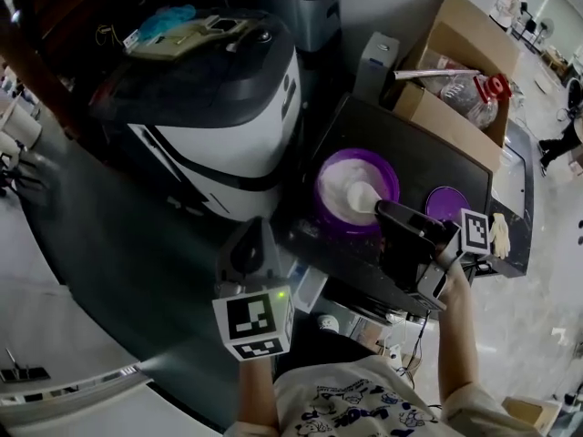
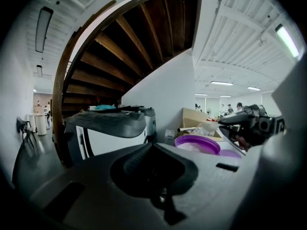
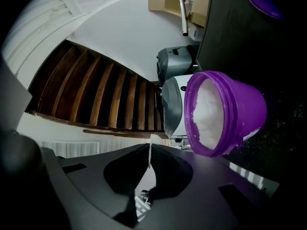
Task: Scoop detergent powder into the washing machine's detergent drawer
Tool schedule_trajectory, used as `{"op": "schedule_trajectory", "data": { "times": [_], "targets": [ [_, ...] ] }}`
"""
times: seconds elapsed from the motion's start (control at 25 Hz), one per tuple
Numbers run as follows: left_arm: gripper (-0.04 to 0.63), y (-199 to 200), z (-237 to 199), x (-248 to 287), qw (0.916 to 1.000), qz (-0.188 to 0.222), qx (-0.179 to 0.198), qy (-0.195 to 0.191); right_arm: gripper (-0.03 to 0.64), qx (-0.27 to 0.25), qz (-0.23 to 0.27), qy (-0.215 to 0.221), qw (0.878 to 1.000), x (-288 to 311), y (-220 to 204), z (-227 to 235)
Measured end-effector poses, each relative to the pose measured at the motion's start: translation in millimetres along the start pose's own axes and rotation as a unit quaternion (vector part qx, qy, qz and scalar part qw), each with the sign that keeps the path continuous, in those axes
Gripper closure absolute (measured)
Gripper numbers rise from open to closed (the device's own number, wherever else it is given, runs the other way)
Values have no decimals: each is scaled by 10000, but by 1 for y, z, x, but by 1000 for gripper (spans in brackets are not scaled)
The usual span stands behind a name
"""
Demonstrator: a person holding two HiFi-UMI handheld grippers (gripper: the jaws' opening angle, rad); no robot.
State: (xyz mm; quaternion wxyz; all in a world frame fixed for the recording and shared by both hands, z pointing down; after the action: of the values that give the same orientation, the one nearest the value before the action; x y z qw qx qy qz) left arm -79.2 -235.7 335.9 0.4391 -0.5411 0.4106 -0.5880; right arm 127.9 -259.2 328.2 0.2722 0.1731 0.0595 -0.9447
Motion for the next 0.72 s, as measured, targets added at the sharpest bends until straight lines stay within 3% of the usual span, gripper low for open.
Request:
{"op": "schedule_trajectory", "data": {
  "times": [0.2, 0.52, 0.72],
  "targets": [
    [592, -8, -5, -32, 9992, 110, -55, 369, 594, -96, -332, 34, 9994, -6, -24, -4],
    [592, -29, -9, -77, 9964, -68, -118, 834, 594, -193, -744, -50, 9970, -13, -56, 1],
    [592, -38, -13, -93, 9953, -174, -106, 951, 594, -391, -951, -361, 9940, -16, -75, 18]
  ]
}}
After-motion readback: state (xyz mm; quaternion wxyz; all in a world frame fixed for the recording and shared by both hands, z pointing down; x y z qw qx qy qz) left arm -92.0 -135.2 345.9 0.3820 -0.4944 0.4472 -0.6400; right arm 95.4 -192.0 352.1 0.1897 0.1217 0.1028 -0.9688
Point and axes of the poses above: the fingertips, and each gripper's own axes: x forward along the fingers, z to its right, y out of its top, the point moved 2 cm from there along -x, backward along the fingers, and after that the axes turned 12 degrees about y, right-handed, at the moved point
